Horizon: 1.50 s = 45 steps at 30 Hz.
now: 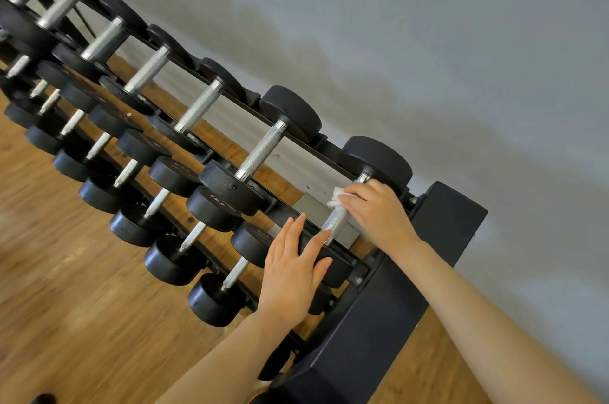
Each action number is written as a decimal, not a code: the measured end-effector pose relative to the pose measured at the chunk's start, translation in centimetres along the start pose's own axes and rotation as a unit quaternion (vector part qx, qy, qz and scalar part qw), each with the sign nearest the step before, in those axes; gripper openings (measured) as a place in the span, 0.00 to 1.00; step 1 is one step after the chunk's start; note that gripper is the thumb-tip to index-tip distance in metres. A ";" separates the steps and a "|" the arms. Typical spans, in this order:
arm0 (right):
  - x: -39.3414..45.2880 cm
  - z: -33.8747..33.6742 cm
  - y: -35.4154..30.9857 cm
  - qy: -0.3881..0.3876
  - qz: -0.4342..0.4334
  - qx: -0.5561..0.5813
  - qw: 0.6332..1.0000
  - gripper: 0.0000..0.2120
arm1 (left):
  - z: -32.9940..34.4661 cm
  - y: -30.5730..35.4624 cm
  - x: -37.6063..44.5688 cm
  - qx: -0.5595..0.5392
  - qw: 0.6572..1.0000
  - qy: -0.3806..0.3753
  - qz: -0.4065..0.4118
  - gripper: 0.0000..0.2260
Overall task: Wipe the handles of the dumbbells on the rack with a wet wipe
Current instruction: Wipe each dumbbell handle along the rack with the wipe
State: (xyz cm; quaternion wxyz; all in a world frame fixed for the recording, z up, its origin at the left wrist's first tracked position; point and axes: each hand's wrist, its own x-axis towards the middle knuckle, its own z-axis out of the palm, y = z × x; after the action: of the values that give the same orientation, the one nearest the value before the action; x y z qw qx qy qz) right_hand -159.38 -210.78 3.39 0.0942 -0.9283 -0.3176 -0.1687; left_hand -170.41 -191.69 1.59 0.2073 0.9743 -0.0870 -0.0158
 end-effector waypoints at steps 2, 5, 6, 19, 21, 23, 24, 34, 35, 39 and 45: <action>-0.7 0.5 -0.5 0.044 0.043 -0.002 0.998 0.18 | -0.1 0.1 0.0 0.003 1.000 -0.001 0.001 0.22; -1.9 1.8 -2.0 0.082 0.073 -0.016 0.994 0.16 | -0.2 0.1 0.0 0.011 1.000 0.000 0.002 0.21; -2.0 1.8 -2.2 0.082 0.078 -0.022 0.993 0.15 | -0.2 0.1 0.0 0.012 1.000 -0.001 0.001 0.21; -2.5 2.0 -3.5 0.125 0.169 0.072 0.975 0.10 | -0.1 0.1 0.0 0.020 1.000 0.004 0.000 0.21; -2.1 1.8 -2.8 0.146 0.196 0.065 0.967 0.10 | -0.1 0.1 0.0 0.016 1.000 0.003 0.000 0.21; -2.0 1.8 -2.8 0.155 0.238 0.099 0.954 0.11 | -0.1 0.2 0.0 0.014 1.000 0.004 0.000 0.21; -2.1 1.9 -3.2 0.158 0.259 0.124 0.945 0.10 | -0.1 0.2 0.0 0.016 1.000 0.006 0.002 0.20; -2.2 1.9 -4.0 0.182 0.307 0.216 0.909 0.09 | -0.2 0.3 -0.1 0.009 1.000 0.008 0.001 0.21; -2.0 1.9 -3.8 0.188 0.319 0.219 0.903 0.10 | -0.2 0.3 -0.1 0.009 1.000 0.008 0.001 0.20; -2.4 2.5 -5.2 0.190 0.331 0.229 0.896 0.10 | -0.1 0.2 0.1 0.015 1.000 0.012 0.002 0.20; -2.5 2.4 -5.2 0.212 0.339 0.259 0.879 0.09 | 0.0 0.2 0.0 0.010 1.000 0.012 0.002 0.20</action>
State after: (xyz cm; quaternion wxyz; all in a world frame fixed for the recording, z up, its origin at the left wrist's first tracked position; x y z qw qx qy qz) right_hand -163.84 -207.41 0.60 0.4480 -0.8637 0.0121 -0.2304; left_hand -170.39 -191.84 1.66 0.1990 0.9762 -0.0867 -0.0025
